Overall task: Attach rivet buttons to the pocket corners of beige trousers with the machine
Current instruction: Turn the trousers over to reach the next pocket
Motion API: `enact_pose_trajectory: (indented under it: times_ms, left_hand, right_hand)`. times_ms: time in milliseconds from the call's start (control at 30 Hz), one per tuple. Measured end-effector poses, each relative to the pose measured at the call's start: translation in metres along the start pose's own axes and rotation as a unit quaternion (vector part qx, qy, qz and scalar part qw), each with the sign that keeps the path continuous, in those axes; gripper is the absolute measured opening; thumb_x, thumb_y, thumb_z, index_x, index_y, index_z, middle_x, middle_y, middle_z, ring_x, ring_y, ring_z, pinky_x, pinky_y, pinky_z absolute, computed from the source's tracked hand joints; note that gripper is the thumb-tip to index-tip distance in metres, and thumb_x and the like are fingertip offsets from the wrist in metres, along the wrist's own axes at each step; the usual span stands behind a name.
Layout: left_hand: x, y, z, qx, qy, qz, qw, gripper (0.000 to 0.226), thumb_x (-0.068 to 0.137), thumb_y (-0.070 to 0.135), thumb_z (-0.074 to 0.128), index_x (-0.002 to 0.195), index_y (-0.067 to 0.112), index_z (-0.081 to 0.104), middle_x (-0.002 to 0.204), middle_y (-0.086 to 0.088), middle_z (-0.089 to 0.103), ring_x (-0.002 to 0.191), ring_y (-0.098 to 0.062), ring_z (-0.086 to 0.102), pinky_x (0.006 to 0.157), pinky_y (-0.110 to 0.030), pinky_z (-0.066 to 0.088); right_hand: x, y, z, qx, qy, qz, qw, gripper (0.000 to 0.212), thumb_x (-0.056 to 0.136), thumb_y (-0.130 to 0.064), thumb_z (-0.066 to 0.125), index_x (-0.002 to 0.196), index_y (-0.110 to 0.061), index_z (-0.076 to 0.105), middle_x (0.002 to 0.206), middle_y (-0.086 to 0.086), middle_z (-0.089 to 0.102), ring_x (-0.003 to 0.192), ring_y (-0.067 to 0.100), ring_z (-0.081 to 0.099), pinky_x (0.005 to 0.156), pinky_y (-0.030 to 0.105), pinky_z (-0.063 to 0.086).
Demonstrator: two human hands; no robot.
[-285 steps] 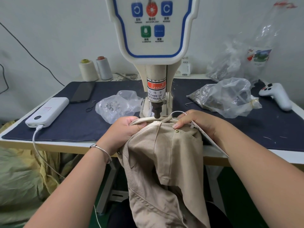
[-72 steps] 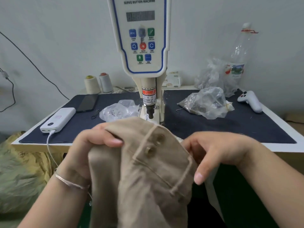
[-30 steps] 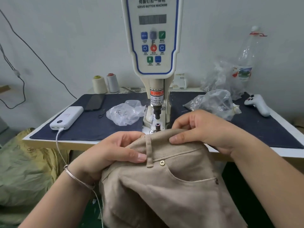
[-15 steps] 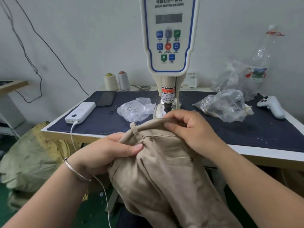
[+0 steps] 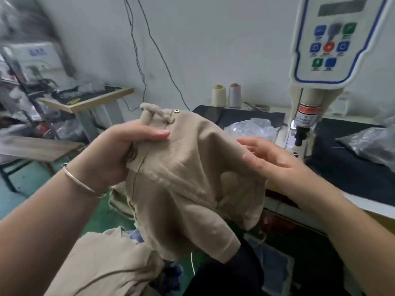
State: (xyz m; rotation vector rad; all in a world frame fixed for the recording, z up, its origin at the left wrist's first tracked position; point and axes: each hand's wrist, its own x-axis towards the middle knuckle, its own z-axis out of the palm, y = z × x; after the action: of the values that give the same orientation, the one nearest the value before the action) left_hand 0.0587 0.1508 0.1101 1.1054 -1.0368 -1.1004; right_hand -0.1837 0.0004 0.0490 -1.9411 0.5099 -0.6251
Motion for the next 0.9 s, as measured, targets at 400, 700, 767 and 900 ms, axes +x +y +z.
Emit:
enact_pose_trajectory:
  times_ms: [400, 700, 767, 900]
  left_hand:
    - [-0.066, -0.008, -0.036, 0.016, 0.105, -0.049, 0.993, 0.030, 0.089, 0.005, 0.053, 0.113, -0.003, 0.070, 0.121, -0.022, 0.066, 0.117, -0.035, 0.061, 0.108, -0.046, 0.046]
    - [-0.235, -0.028, -0.094, 0.470, 0.374, -0.149, 0.786, 0.011, 0.085, 0.028, 0.077, 0.082, 0.018, 0.075, 0.080, -0.001, 0.077, 0.079, -0.019, 0.073, 0.062, -0.020, 0.055]
    - [-0.244, -0.069, -0.091, 0.547, 0.258, -0.284, 0.744, 0.034, 0.075, 0.048, 0.082, 0.090, 0.019, 0.070, 0.089, 0.005, 0.074, 0.087, -0.016, 0.069, 0.079, -0.031, 0.055]
    - [-0.241, -0.140, -0.085, 0.635, 0.139, -0.381, 0.657, 0.099, 0.051, 0.081, 0.074, 0.123, 0.020, 0.045, 0.123, 0.004, 0.057, 0.112, -0.017, 0.056, 0.091, -0.030, 0.047]
  right_hand:
    - [0.070, -0.041, 0.170, -0.037, -0.051, -0.118, 0.991, 0.075, 0.082, -0.010, 0.075, 0.146, -0.023, 0.039, 0.131, -0.007, 0.059, 0.118, 0.012, 0.055, 0.100, 0.033, 0.048]
    - [0.092, -0.070, 0.223, 0.150, -0.026, -0.135, 0.979, 0.026, 0.091, -0.005, 0.061, 0.089, -0.030, 0.070, 0.080, -0.015, 0.071, 0.082, -0.004, 0.064, 0.076, 0.024, 0.054]
    - [0.094, -0.073, 0.232, 0.184, -0.019, -0.139, 0.973, 0.019, 0.091, -0.003, 0.061, 0.090, -0.019, 0.072, 0.081, -0.005, 0.072, 0.079, -0.001, 0.064, 0.071, 0.023, 0.054]
    - [0.090, -0.068, 0.251, 0.174, -0.045, -0.164, 0.970, 0.036, 0.089, 0.004, 0.059, 0.085, -0.030, 0.070, 0.078, -0.016, 0.070, 0.079, -0.001, 0.064, 0.067, 0.014, 0.050]
